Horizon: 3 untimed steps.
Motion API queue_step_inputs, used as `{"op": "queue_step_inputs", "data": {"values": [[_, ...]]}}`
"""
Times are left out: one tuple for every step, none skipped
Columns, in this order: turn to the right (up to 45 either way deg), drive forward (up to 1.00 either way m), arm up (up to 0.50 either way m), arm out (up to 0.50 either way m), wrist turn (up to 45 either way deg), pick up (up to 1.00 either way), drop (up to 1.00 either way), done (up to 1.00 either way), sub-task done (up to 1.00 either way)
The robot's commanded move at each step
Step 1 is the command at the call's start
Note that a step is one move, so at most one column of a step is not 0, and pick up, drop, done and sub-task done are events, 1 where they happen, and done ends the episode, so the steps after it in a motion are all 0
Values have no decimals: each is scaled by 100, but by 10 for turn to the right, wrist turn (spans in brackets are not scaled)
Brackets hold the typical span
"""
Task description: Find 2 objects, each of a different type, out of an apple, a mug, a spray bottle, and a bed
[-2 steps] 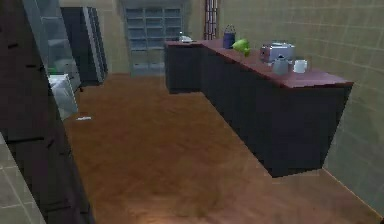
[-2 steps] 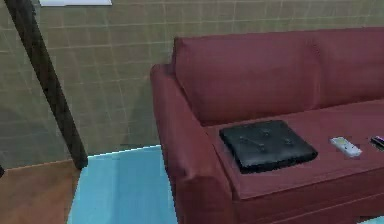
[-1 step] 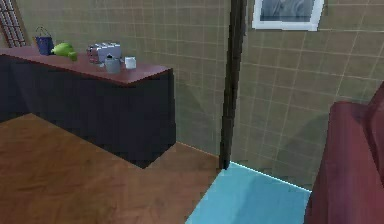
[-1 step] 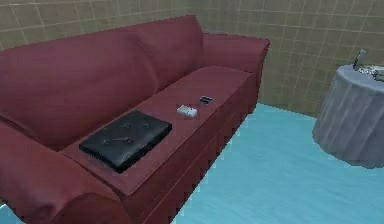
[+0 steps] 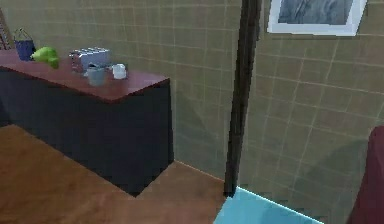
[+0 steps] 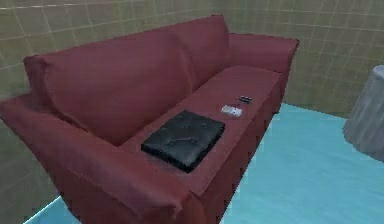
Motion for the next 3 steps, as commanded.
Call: {"op": "queue_step_inputs", "data": {"values": [[-150,0,0,0,0,0,0,0,0],[0,95,0,0,0,0,0,0,0],[-210,0,0,0,0,0,0,0,0]]}}
